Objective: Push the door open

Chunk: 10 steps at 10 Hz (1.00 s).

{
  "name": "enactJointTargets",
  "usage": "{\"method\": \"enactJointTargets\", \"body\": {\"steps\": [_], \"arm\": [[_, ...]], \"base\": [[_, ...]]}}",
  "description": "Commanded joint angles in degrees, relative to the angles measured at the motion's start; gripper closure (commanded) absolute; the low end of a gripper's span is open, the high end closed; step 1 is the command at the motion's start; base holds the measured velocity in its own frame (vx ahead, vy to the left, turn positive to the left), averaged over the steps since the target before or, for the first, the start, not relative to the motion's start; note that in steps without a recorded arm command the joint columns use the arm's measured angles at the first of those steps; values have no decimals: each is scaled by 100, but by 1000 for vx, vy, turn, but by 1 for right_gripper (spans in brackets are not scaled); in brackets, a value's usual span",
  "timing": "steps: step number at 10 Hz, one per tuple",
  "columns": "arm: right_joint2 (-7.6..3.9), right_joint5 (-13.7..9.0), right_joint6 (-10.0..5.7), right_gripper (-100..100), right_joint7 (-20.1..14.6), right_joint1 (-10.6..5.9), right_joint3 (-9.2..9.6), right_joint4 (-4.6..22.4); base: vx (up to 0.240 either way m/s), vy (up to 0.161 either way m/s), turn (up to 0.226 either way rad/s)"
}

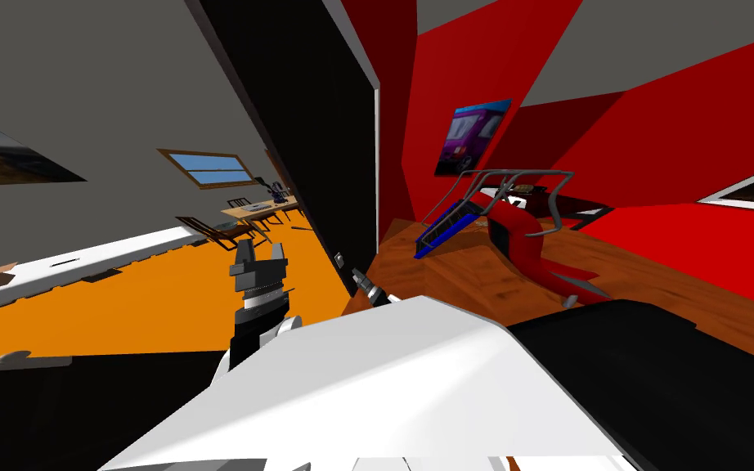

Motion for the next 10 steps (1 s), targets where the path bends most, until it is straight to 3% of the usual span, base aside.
{"method": "enactJointTargets", "body": {"steps": [1,7,10], "arm": [[-1,-13,-26,-100,-52,-108,191,260],[64,-55,-149,-100,-215,-511,832,1244],[86,-66,-179,-100,-255,-608,987,1483]], "base": [[113,-27,23],[158,-46,21],[98,-30,8]]}}
